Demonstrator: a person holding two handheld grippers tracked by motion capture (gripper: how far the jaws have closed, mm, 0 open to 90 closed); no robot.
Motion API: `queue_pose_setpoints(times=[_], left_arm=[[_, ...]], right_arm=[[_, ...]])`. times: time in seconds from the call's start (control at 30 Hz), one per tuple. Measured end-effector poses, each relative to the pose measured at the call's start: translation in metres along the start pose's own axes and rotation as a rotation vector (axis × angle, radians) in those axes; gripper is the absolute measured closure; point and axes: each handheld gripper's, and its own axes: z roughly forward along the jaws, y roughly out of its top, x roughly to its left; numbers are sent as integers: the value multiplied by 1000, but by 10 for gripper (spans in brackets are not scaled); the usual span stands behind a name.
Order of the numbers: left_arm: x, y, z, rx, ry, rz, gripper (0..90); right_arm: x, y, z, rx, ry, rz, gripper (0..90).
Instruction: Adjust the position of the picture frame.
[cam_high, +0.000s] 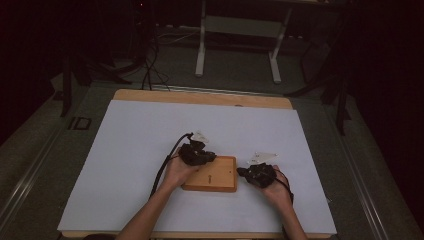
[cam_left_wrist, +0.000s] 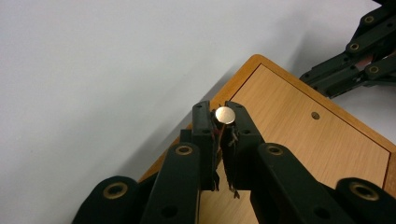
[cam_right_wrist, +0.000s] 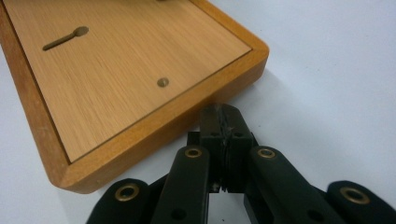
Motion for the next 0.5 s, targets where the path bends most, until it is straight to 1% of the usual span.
queue_pose_setpoints(times=[0.13,0.17,0.2,0.23,0.27,0.37,0.5], left_arm=[[0,-1,4,10,5,2,832],[0,-1,4,6,-4,-12,829],[0,-1,4,6,-4,-12,827],[1,-1,4,4,-9,-25,823],[1,-1,4,4,-9,-25,820],[4,-3,3,-7,-33,-45,802],[5,-4,1,-13,-36,-51,773]], right_arm=[[0,0,-1,-8,1,1,877],[0,0,-2,-11,-1,-2,874],[0,0,-2,-11,-1,-2,874],[0,0,-2,-11,-3,-2,869],[0,0,-2,-11,-3,-2,869],[-1,0,-3,-17,-8,0,856],[-2,0,-4,-22,-14,4,851]])
